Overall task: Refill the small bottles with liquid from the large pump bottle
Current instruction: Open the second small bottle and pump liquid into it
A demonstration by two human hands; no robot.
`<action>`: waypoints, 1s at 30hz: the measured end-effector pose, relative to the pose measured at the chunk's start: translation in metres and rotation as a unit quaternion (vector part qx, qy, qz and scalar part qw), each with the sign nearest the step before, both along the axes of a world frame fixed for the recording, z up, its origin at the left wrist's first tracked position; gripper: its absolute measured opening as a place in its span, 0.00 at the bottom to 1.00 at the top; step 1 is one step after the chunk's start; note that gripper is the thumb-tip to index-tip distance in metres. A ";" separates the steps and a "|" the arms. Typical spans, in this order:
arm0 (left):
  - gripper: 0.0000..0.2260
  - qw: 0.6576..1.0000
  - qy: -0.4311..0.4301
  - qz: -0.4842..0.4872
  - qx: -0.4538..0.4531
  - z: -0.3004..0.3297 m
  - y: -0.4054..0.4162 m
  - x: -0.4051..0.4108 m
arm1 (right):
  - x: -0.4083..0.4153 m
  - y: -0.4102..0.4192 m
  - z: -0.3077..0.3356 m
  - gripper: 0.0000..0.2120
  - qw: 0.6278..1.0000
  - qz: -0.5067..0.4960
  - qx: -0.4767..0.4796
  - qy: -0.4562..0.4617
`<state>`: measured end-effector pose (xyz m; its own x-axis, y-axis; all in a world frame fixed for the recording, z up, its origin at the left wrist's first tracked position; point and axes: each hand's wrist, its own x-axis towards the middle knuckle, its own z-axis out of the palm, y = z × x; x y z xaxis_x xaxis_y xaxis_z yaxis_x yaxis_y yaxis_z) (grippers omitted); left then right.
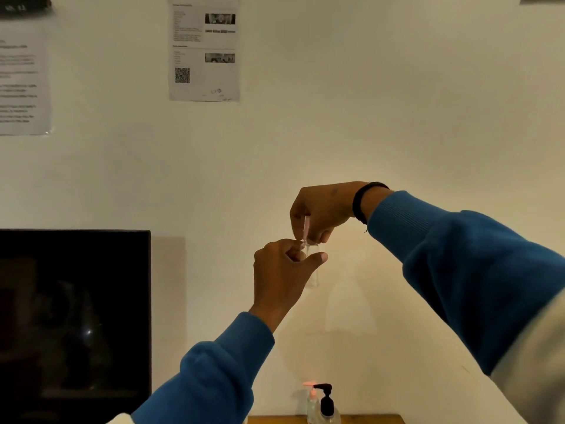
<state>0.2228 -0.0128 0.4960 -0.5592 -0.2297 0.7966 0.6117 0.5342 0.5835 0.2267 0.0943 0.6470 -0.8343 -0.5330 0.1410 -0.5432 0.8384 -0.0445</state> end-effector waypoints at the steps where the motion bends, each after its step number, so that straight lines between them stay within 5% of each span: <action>1: 0.19 1.000 0.000 0.000 0.002 -0.001 0.000 0.001 | 0.000 -0.001 -0.001 0.08 1.000 -0.001 0.004 -0.004; 6: 0.19 1.000 0.006 0.001 0.002 0.003 -0.001 0.002 | -0.001 -0.001 -0.005 0.12 0.999 -0.043 -0.015 0.025; 11: 0.19 1.000 0.006 0.000 0.000 0.002 -0.001 0.000 | 0.000 -0.001 -0.001 0.05 1.000 -0.007 -0.005 0.003; 17: 0.21 1.000 0.008 0.004 0.001 0.000 -0.002 -0.001 | 0.002 -0.004 -0.005 0.14 0.997 -0.029 -0.017 0.063; 23: 0.18 1.000 -0.002 0.005 -0.011 0.001 0.000 0.001 | 0.004 -0.002 -0.001 0.04 1.000 -0.007 -0.002 0.028; 30: 0.20 1.000 0.006 0.005 -0.007 -0.001 -0.002 0.000 | 0.001 -0.005 -0.010 0.12 0.995 -0.037 -0.018 0.086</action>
<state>0.2225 -0.0144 0.4947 -0.5469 -0.2248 0.8064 0.6135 0.5478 0.5688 0.2275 0.0891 0.6371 -0.8328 -0.4633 0.3028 -0.4825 0.8758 0.0130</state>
